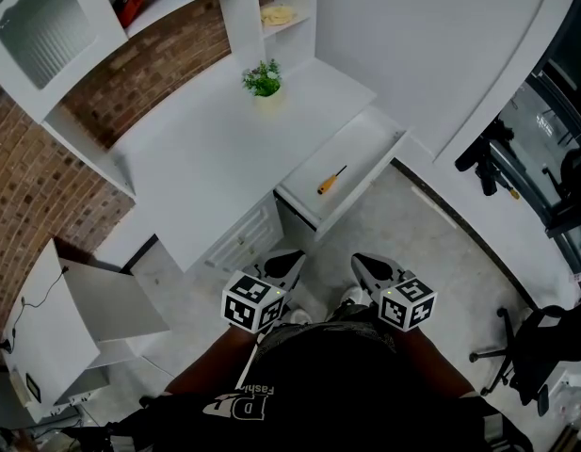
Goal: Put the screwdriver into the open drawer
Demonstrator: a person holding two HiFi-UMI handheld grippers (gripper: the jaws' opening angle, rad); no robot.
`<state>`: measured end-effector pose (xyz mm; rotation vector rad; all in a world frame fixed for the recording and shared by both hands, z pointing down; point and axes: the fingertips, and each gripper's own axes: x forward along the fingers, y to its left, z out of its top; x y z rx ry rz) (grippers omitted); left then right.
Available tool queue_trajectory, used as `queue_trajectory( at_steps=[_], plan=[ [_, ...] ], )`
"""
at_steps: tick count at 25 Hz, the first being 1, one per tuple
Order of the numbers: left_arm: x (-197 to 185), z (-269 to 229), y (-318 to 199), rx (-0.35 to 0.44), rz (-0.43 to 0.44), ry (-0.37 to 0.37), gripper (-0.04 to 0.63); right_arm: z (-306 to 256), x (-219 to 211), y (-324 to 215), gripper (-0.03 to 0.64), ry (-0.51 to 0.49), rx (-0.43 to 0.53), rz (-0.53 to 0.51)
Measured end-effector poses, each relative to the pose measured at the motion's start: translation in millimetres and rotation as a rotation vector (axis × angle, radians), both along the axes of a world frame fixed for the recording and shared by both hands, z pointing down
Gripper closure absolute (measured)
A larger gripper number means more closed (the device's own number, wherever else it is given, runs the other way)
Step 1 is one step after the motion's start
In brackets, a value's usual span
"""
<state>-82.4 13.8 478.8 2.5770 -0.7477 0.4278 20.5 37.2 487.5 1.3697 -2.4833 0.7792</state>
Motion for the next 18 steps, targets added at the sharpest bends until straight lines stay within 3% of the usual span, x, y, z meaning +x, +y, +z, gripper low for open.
queue_trajectory(
  at_steps=[18],
  plan=[
    [-6.2,-0.5,-8.0,0.006,-0.006,0.003,0.577,0.6,-5.9,-7.8,0.614,0.017,-0.005,-0.015]
  ],
)
